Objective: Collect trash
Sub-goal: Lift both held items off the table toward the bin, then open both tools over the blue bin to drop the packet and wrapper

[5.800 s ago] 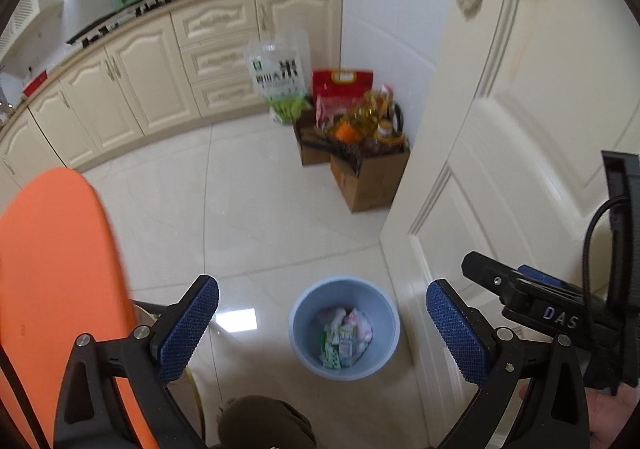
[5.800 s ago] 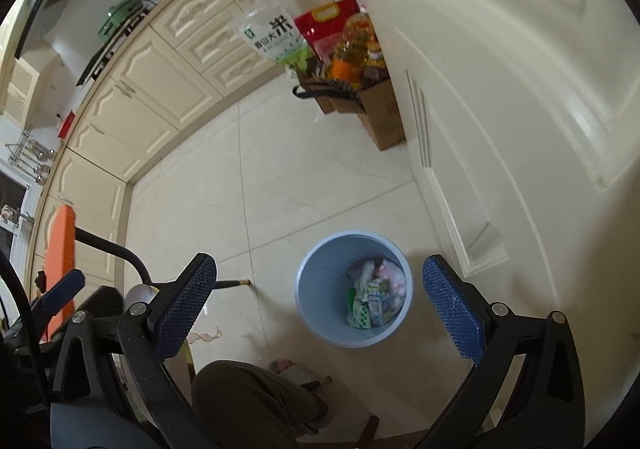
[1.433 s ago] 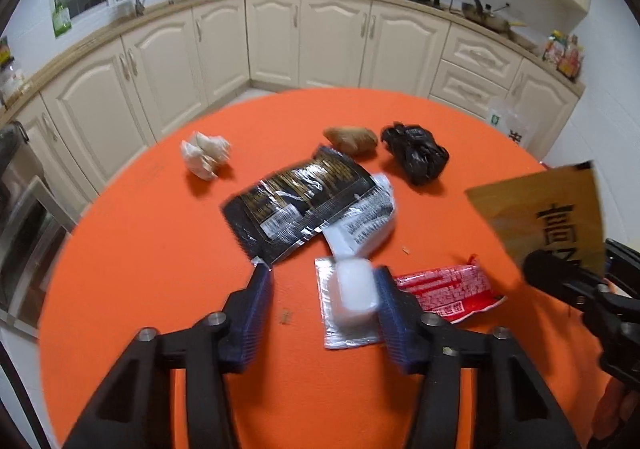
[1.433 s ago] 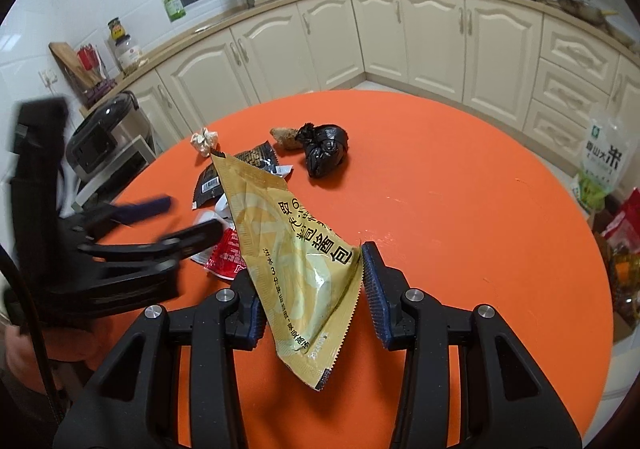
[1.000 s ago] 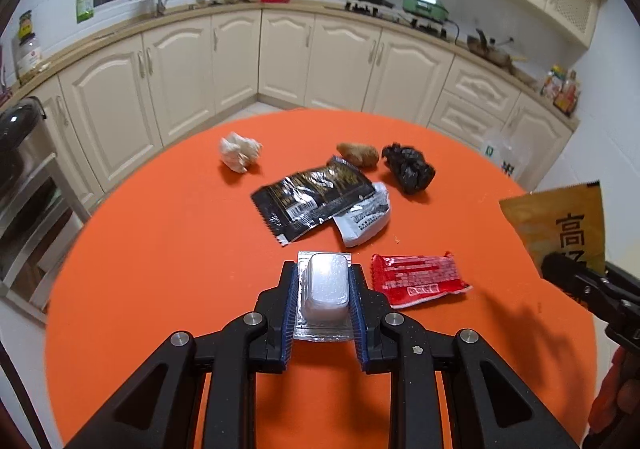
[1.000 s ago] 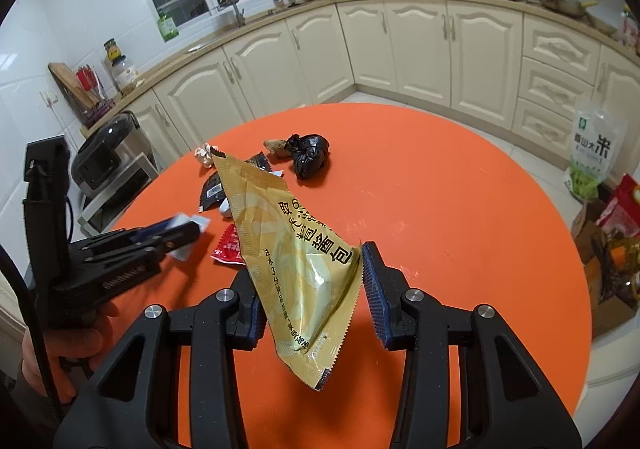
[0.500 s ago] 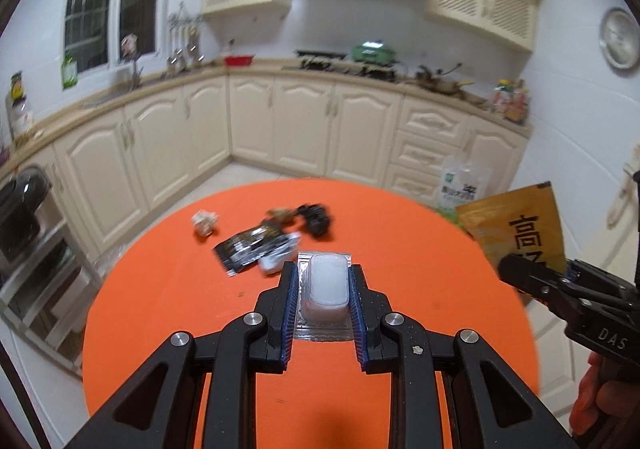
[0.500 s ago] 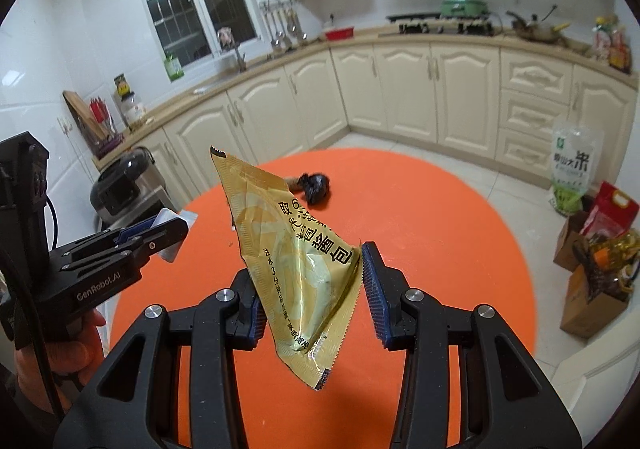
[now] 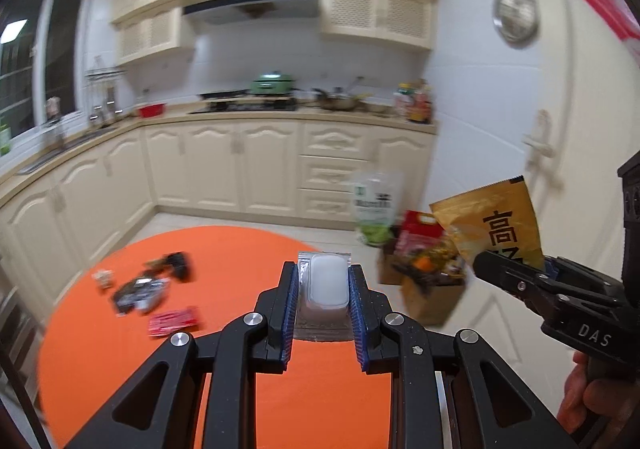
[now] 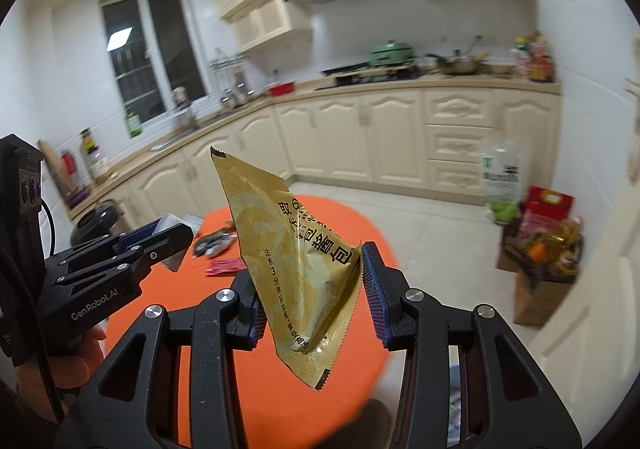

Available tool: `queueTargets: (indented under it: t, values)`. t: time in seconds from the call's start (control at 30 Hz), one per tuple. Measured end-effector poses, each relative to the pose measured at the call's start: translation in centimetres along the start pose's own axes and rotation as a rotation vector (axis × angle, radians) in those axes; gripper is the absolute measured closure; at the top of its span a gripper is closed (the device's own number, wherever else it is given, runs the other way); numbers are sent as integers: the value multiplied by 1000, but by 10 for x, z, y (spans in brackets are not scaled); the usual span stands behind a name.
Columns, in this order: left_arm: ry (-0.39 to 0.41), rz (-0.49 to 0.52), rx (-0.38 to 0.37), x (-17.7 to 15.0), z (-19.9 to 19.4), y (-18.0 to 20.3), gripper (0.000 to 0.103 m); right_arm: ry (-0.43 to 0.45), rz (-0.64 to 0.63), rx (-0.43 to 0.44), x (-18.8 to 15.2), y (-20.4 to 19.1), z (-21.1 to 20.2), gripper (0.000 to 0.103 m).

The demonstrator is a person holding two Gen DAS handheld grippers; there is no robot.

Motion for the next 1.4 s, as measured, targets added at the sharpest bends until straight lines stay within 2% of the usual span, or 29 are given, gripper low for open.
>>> queueTargets:
  t: [0.27,0.4,0.53,0.73,0.97,1.07,1.17,1.23,1.3,1.33,1.4]
  values:
    - [-92,91,-162,-12,45,97,83,-11,156,-159,-21,113,-30,64]
    - [-146,129,-203,-22,73,128,83,-49,246,-211,-46,170,-32,64]
    - [-224,149,-236,-36,109,151,83,-112,324,-248,-77,217,-15,64]
    - [-372,156,-245,-60,181,167,83,-239,449,-248,-137,273,28,64]
    - [-546,157,-225,-87,266,182,82,-372,580,-230,-202,314,82,64]
    - [-595,156,-211,-85,298,197,82,-413,623,-228,-222,327,100,64]
    - [-646,158,-196,-85,340,195,81,-436,672,-217,-239,333,113,63]
    - [-682,161,-183,-86,357,194,72,-446,703,-207,-247,339,123,61]
    - [-718,163,-181,-88,374,195,36,-464,732,-206,-256,345,130,56]
    - [-720,159,-178,-86,378,195,29,-468,746,-208,-260,348,134,53]
    - [-713,168,-156,-80,384,194,12,-472,770,-212,-264,353,134,38]
Point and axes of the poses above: each gripper's, at about its wrist camera, not at the fingertips, and z roughly the way its jaws point, y to its right, x to its top, the point moved 9 cm from there along z, roughly the way its jaws point, and after that the axes turned 3 degrees about -x, right-handed, at the moved point
